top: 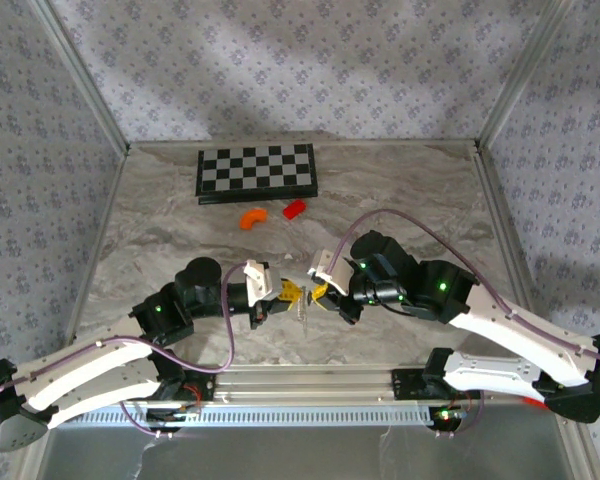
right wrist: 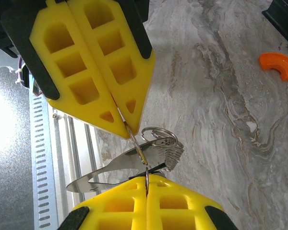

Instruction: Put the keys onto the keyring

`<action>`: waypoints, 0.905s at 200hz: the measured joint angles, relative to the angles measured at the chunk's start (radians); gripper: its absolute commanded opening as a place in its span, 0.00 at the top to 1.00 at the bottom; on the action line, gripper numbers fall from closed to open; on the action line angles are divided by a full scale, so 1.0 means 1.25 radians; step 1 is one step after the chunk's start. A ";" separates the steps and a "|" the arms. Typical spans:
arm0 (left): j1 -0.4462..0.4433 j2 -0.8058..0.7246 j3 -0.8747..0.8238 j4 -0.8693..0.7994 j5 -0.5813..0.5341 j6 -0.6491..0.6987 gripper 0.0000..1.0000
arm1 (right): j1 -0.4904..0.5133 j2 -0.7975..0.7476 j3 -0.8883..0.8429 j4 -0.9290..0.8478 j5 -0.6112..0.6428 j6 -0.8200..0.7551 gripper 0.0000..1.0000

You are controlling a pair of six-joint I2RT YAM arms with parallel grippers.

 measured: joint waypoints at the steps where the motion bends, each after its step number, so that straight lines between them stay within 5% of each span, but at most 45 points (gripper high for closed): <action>1: 0.000 0.000 0.000 0.000 0.000 0.000 1.00 | 0.000 0.000 0.000 0.000 0.000 0.000 1.00; 181: -0.001 0.006 0.000 -0.003 0.000 0.000 1.00 | 0.007 0.017 0.004 -0.001 -0.003 -0.003 1.00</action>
